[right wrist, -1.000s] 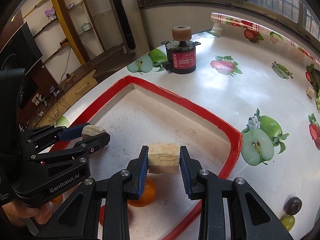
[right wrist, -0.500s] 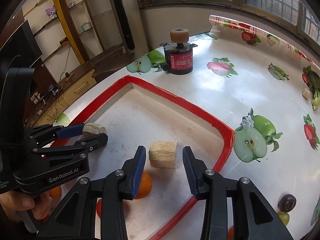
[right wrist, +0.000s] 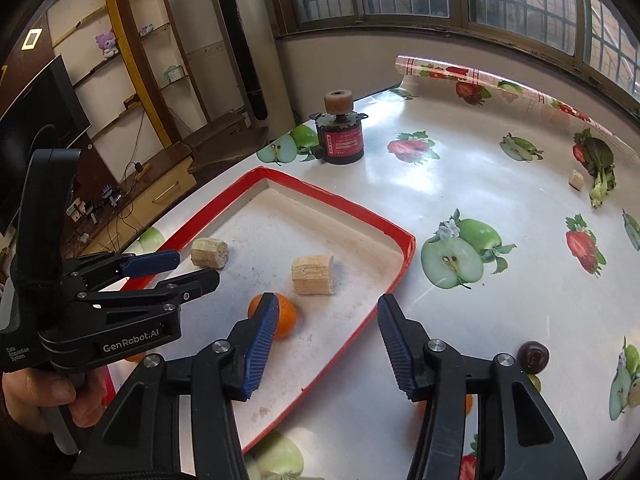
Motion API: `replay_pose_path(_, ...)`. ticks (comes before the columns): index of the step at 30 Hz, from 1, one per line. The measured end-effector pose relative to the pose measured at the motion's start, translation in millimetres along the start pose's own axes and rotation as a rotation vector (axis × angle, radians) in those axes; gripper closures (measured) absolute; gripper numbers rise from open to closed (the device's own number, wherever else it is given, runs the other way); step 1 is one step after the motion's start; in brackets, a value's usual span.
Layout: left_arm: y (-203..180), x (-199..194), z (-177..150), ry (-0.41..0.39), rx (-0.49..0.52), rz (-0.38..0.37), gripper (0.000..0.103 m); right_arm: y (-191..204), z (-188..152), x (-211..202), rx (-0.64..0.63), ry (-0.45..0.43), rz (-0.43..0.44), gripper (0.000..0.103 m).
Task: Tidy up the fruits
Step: 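Open the right gripper to drop its block in the tray while the left releases its block, then move the left gripper to an orange and close on it while the right approaches a green grape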
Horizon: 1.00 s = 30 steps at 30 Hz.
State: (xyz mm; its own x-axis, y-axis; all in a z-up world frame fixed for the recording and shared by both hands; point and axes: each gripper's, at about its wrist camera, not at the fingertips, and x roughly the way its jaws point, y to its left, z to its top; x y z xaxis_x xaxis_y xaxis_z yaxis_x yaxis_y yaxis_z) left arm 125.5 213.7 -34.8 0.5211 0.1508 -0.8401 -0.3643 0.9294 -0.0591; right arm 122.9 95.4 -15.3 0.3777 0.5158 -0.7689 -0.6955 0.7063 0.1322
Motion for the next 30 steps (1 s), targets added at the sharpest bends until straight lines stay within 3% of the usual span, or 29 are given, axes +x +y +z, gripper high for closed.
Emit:
replay_pose_path(21,-90,-30,-15,-0.032,0.124,-0.123,0.048,-97,-72,-81,0.192,-0.042,-0.120,0.048)
replay_pose_path(30,-128,-26,-22,-0.011,0.177,-0.164,0.048,-127,-89,-93,0.244,-0.043,-0.154,0.048)
